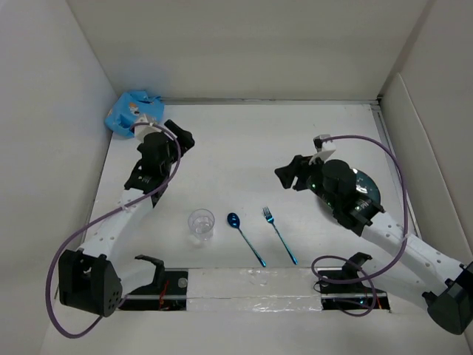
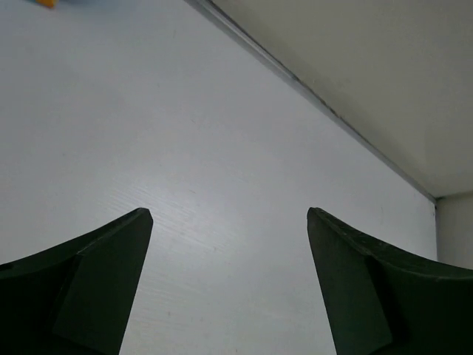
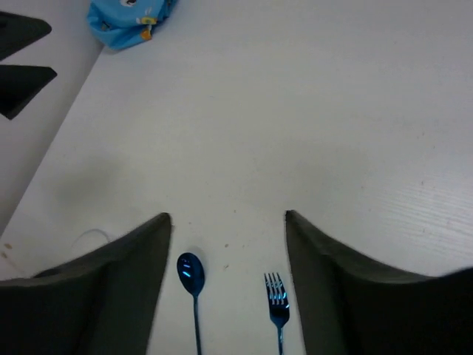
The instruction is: Set the dinner table for one person
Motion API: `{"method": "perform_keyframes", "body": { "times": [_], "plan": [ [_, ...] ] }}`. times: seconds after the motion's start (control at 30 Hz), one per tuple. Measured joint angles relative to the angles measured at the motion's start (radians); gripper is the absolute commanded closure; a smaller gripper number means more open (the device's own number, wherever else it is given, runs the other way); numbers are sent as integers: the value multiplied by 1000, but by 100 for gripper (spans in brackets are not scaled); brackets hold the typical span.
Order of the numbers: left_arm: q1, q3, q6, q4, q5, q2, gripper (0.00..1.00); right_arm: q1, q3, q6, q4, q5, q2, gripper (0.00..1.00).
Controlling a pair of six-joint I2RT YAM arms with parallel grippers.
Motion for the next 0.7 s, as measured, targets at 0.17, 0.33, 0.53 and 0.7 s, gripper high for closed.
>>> {"method": "perform_keyframes", "body": {
  "times": [0.17, 0.33, 0.53, 0.7],
  "plan": [
    [32, 106, 33, 75, -111, 130, 47, 1, -11, 6, 21, 8, -25, 100],
    [114, 534, 147, 5, -160, 523, 100, 2, -50, 8, 42, 13, -43, 100],
    [227, 829, 273, -131, -135, 862, 32, 7, -92, 14, 50, 32, -58, 60],
    [333, 828, 244, -200, -64, 955, 32, 7, -95, 3, 73, 24, -20, 35]
  ]
}}
